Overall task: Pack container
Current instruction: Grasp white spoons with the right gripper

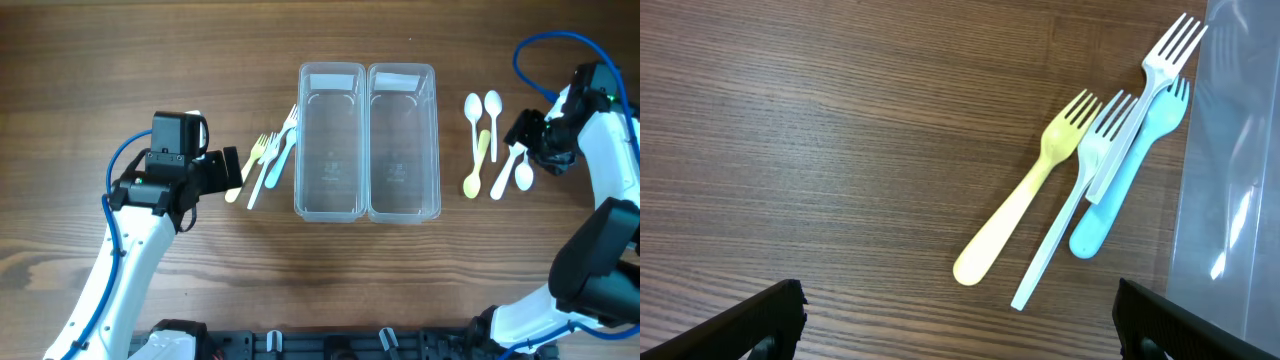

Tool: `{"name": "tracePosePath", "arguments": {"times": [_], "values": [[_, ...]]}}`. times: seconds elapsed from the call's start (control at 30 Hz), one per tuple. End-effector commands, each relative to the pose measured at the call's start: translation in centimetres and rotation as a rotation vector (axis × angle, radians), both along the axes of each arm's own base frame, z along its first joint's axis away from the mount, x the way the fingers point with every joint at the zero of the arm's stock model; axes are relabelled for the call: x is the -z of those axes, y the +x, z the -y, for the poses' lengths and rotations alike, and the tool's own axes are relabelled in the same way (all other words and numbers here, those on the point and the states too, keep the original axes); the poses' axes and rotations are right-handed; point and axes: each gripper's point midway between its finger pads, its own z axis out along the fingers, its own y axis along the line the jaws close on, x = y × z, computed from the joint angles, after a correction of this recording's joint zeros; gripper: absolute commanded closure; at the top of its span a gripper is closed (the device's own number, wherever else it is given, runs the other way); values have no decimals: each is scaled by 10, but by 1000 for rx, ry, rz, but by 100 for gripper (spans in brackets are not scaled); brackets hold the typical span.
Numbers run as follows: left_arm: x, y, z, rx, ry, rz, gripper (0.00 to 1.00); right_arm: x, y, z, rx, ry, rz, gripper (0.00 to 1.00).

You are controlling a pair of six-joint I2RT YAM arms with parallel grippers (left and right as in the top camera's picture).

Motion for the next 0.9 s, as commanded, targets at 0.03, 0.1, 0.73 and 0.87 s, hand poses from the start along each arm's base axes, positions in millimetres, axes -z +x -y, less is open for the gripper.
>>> {"name": "tracePosePath", "arguments": {"times": [0.03,0.1,0.73,0.87], "values": [[-7,5,-1,8,17,18,0,28,-12,-3,75,22,-58,33],[-7,5,-1,8,17,18,0,37,-15,-5,92,29,-59,37],[-7,5,-1,8,17,18,0,85,-34,-11,162,46,-73,72],[-7,5,-1,8,17,18,0,83,-36,-11,162,43,-78,87]]}}
